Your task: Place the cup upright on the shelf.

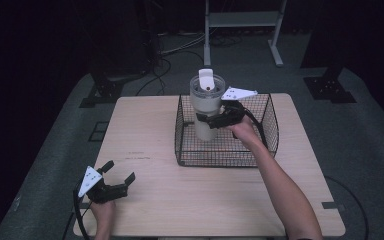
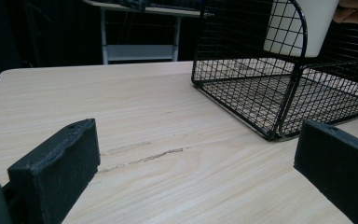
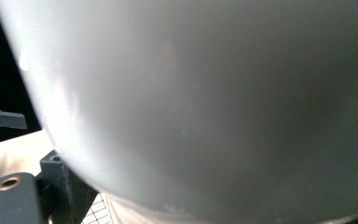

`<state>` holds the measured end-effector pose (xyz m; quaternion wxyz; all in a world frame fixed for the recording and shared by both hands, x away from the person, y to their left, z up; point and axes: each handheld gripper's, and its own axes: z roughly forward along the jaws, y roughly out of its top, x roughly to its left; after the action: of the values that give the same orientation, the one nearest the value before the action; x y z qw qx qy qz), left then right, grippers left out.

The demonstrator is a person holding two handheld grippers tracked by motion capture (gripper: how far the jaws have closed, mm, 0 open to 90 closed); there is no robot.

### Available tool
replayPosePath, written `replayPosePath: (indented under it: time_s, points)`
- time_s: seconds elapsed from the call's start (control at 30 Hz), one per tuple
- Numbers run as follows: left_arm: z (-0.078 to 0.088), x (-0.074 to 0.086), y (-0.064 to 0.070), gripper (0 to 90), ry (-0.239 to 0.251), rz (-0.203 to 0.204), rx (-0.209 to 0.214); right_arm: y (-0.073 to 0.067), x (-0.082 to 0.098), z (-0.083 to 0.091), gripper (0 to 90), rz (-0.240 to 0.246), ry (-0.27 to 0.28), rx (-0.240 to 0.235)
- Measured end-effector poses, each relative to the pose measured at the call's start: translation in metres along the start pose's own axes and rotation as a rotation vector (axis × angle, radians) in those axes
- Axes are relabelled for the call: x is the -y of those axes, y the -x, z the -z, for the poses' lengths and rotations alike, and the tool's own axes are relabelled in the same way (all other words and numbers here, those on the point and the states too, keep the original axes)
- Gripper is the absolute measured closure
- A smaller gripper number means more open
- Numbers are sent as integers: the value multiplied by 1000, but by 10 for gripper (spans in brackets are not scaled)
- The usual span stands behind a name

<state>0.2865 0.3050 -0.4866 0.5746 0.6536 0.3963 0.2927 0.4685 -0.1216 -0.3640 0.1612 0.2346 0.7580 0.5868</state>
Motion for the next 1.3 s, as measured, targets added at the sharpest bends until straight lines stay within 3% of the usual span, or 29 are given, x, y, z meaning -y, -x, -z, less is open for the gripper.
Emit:
replayPosePath:
  time_s: [0.3, 0.63, 1.3]
  points:
    - [0, 0, 0, 0, -1, -2, 1, 9, 6, -10, 88, 10, -22, 9]
    - [0, 0, 0, 0, 1, -1, 7, 23, 17, -17, 88, -26, -42, 21]
    - [0, 0, 0, 0, 4, 4, 11, 26, 29, -36, 88, -24, -112, 31]
